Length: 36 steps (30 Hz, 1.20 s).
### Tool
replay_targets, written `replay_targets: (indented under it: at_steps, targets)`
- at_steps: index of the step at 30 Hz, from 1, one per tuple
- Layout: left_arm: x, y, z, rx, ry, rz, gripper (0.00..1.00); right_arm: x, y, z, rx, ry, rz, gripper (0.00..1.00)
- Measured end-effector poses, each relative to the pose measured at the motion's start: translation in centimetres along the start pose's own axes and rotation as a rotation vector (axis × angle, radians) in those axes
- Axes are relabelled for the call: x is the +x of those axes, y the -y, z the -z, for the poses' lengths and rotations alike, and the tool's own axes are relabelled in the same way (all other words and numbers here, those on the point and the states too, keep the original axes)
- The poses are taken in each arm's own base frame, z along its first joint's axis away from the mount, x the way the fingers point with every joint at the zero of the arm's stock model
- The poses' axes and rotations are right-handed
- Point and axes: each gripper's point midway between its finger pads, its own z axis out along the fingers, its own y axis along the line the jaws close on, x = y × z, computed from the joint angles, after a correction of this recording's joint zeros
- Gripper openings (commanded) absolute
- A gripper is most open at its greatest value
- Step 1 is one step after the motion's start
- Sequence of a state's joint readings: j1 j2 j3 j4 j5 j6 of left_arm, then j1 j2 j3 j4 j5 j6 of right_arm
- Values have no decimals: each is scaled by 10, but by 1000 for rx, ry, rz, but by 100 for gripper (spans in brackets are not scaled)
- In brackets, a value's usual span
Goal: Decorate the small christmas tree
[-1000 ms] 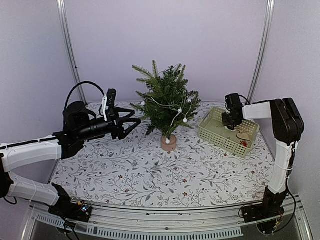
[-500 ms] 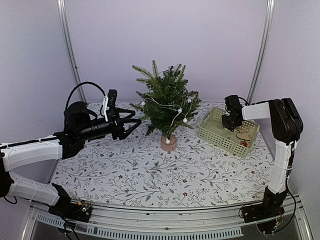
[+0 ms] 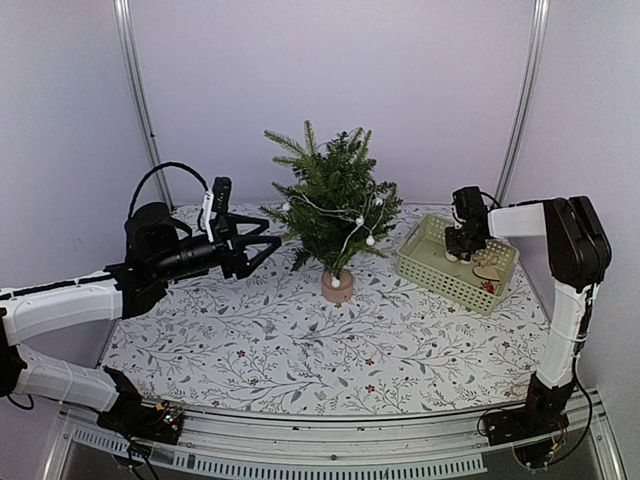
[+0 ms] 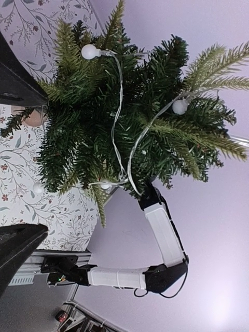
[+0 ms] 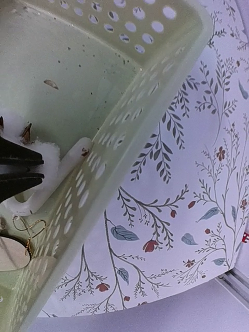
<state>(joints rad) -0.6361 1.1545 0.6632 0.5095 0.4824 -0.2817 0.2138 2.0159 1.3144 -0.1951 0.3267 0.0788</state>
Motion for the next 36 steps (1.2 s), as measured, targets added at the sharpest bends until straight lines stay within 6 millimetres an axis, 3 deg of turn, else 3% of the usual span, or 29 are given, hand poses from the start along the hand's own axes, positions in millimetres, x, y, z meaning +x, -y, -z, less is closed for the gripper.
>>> replay_targets:
  at_steps: [3,6,9,12,18,22,25,28,31,36]
  targets:
    - [-5,2,2,0,13,-6,79,-13,0,25,-43,32,-4,0]
    - [-12,4,5,-2,32,-14,79,-42,0,71,-119,129,-19,0]
    - [-16,4,9,-12,49,-15,80,-80,-4,141,-250,283,-28,0]
    - [-16,3,12,-23,56,-9,80,-103,-16,212,-407,438,-14,0]
    - [-11,-2,15,-48,60,5,80,-108,-59,368,-834,723,97,0]
    - [-9,-3,15,-50,62,14,79,-91,-80,434,-1079,821,145,0]
    - [-10,-3,16,-47,70,19,79,-73,-104,460,-1233,813,196,0]
    - [-12,-3,16,-45,74,22,79,-56,-126,471,-1338,784,244,0]
    - [-12,-3,16,-45,75,26,79,-47,-141,467,-1398,748,268,0]
    - [-13,-2,16,-40,81,30,79,-47,-160,443,-1429,675,250,0]
